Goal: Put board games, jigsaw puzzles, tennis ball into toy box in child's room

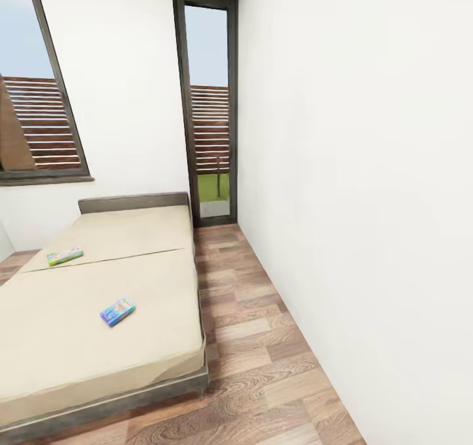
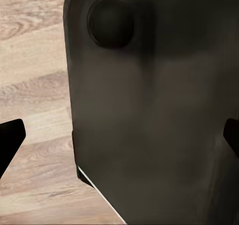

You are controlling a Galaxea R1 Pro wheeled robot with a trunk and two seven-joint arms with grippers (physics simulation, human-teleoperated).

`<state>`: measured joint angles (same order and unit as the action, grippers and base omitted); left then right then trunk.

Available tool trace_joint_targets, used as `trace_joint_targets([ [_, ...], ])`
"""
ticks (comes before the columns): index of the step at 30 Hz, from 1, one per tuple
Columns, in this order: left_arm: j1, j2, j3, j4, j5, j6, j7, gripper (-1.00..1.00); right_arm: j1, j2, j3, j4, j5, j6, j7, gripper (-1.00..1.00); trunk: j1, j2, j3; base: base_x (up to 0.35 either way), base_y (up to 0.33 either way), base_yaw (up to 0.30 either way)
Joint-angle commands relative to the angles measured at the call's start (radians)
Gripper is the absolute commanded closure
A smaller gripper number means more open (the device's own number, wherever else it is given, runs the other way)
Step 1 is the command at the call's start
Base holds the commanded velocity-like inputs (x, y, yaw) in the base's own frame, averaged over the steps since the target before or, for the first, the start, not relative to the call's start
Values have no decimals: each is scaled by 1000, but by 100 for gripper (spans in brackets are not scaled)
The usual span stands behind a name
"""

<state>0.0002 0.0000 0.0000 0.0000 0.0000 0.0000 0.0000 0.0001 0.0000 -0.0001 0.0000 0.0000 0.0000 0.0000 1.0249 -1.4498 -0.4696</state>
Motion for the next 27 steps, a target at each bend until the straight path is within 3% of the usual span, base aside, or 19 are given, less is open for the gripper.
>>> trace_joint_targets([
  [1, 0, 0, 0, 0, 0, 0, 0, -100, 0, 0, 0, 0, 0, 0, 0, -100, 0, 0, 0, 0, 0, 0],
  [8, -2, -5, 2, -1, -1, 2, -2, -100, -2, 2, -1, -2, -6, -12, 0, -100, 0, 0, 0, 0, 0, 0],
  [12, -2, -13, 7, -2, -3, -9, -2, -100, -2, 22, -2, -2, -7, -15, -1, -100, 0, 0, 0, 0, 0, 0],
  [17, -2, -13, 4, -2, -4, -37, -2, -100, -2, 26, -2, -1, -8, -24, -1, -100, 0, 0, 0, 0, 0, 10],
  [27, -2, -10, 0, -2, -5, -93, -1, -100, -1, 28, 0, 0, -3, -80, 1, -100, 0, 0, -7, 0, 0, 158],
])
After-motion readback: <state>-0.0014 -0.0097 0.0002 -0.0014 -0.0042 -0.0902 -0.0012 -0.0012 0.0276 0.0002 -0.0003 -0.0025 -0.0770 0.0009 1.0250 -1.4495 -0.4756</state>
